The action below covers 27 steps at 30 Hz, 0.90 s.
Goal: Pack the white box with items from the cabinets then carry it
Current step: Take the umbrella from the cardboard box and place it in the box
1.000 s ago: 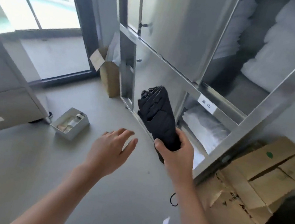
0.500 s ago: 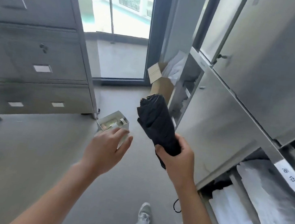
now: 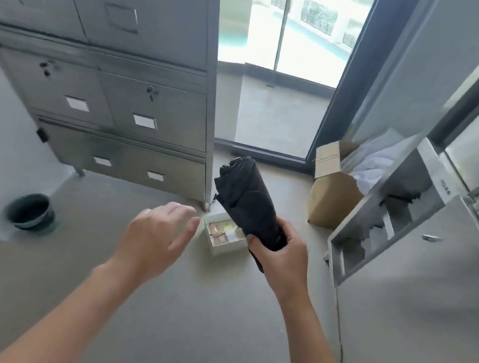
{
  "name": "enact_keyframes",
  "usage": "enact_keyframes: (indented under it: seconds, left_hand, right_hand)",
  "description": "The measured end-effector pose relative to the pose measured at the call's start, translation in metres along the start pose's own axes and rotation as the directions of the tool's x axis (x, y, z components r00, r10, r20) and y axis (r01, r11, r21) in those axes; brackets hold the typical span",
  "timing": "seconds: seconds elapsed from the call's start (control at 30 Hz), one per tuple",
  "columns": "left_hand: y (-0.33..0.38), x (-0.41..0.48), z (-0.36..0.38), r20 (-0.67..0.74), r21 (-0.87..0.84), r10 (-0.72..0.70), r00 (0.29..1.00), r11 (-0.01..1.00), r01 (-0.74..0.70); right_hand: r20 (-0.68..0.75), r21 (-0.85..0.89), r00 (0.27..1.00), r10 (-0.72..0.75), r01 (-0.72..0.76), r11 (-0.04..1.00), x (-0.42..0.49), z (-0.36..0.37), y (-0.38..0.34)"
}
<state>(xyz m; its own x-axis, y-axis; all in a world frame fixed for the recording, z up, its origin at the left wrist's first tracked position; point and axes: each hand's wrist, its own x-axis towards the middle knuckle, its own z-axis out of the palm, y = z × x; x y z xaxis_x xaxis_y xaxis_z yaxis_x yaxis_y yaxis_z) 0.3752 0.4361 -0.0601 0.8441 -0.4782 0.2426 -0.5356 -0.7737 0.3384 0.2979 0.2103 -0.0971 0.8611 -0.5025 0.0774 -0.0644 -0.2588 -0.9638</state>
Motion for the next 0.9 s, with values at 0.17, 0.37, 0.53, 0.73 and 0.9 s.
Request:
enact_keyframes:
  seconds: [0.17,0.37,0.53,0.73,0.9]
  left_hand:
    - [-0.047,0.053,0.021,0.061,0.007,-0.118,0.991,0.993,0.118]
    - [-0.083,0.161,0.059,0.119,-0.078,-0.095,0.988,0.992,0.104]
    - [-0.083,0.256,0.087,0.192,-0.162,-0.029,0.981,0.985,0.060]
    - [-0.083,0.343,0.131,0.245,-0.123,-0.022,0.969,0.991,0.053]
    - [-0.088,0.405,0.175,0.225,-0.082,-0.168,0.960,0.978,0.191]
  right_hand:
    - [0.109,-0.051,0.994,-0.005,0.011,0.999,0.077,0.040,0.013]
    - [0.110,-0.150,0.993,0.030,-0.013,0.989,0.173,0.069,0.026]
    - [0.020,-0.256,1.000,0.018,-0.013,0.967,0.243,0.063,0.031]
    - [-0.027,-0.272,0.995,0.093,-0.097,0.958,0.329,0.052,0.069]
    - [0.097,-0.244,0.984,0.148,-0.121,0.962,0.432,0.050,0.109]
